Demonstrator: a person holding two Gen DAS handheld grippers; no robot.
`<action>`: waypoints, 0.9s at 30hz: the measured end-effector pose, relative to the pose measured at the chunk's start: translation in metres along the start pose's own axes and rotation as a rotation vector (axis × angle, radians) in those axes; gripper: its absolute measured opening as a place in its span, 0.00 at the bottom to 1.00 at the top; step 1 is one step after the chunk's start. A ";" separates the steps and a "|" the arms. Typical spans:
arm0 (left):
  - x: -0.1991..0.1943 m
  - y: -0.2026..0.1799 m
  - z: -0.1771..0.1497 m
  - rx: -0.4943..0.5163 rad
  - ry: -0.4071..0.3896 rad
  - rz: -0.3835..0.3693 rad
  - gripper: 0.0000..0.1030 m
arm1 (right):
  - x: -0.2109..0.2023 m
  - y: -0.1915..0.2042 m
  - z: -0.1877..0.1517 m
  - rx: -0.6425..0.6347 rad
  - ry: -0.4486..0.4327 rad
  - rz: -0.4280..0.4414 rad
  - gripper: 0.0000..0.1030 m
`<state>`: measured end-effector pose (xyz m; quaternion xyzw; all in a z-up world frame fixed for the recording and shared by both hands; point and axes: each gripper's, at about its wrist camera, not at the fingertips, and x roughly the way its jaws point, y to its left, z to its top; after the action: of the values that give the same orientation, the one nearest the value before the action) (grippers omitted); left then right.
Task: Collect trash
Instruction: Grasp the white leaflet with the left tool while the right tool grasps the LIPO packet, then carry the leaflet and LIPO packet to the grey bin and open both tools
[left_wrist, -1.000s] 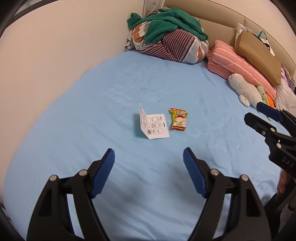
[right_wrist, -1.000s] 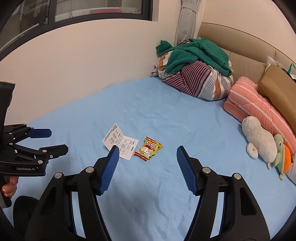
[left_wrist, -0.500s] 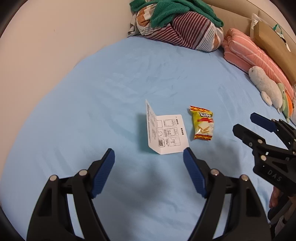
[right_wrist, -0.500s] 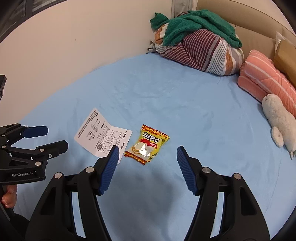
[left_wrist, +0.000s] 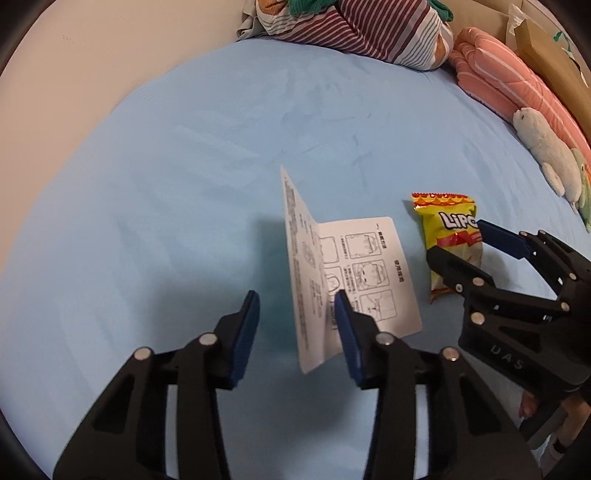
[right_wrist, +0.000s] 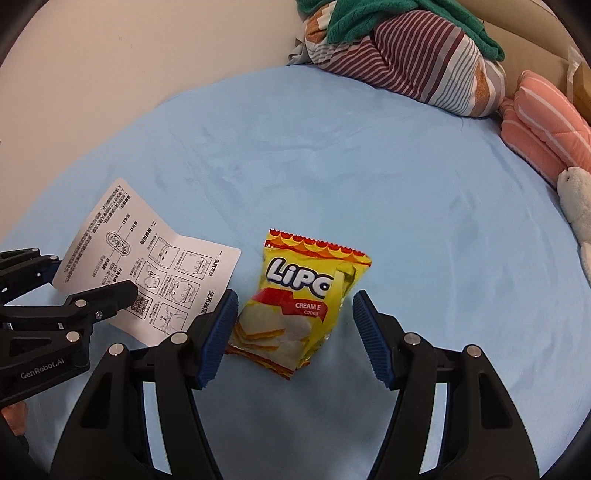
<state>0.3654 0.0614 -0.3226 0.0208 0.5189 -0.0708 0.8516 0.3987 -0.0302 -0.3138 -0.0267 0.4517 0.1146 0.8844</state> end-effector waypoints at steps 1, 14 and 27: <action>0.002 -0.001 0.000 0.000 0.001 -0.011 0.25 | 0.002 0.001 -0.001 0.000 0.002 0.002 0.61; -0.016 -0.002 -0.007 0.009 -0.045 -0.054 0.01 | -0.008 0.004 -0.002 -0.007 -0.017 0.010 0.47; -0.094 -0.003 -0.028 0.012 -0.085 -0.005 0.01 | -0.084 0.013 -0.007 -0.029 -0.057 0.009 0.47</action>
<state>0.2977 0.0710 -0.2517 0.0214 0.4817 -0.0768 0.8727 0.3427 -0.0338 -0.2490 -0.0341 0.4249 0.1259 0.8958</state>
